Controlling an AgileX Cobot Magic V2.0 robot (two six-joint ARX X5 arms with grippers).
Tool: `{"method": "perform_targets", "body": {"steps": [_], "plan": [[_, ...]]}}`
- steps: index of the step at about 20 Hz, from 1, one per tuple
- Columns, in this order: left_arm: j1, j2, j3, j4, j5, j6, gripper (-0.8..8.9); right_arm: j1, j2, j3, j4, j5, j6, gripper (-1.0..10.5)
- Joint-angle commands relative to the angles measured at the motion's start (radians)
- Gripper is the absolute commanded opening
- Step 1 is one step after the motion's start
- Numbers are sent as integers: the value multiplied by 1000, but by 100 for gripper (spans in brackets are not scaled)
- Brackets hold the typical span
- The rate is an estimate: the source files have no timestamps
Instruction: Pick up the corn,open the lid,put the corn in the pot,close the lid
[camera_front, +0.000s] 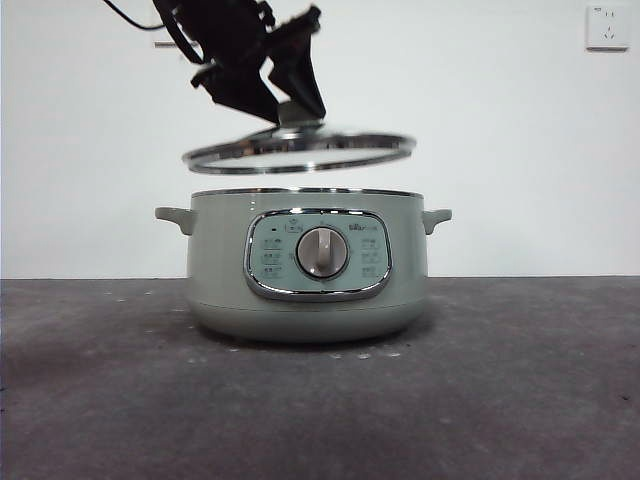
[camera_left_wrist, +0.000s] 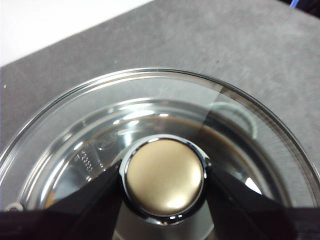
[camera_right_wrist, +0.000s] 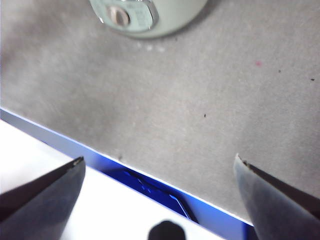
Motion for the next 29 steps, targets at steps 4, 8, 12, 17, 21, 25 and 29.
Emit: {"method": "perform_targets", "body": {"steps": [4,8,12,17,21,25,29], "plan": [[-10,39,21,66,0,11,-8,1,-30,-10,-25,2,29,500],[-18,56,21,65,-13,11,-9,1,-30,-13,-25,10,27,500],[-22,58,21,65,-14,12,-9,1,-30,-13,-25,18,26,500],[-22,59,21,58,-14,13,-9,1,-30,-13,-25,19,24,500],[-24,72,21,40,-13,15,-9,1,-30,-13,-25,27,20,500],[-26,89,21,12,-14,27,-9,1,-30,-13,-25,32,18,500],[-26,90,21,1,-13,27,-8,1,-30,-13,-25,42,18,500]]}}
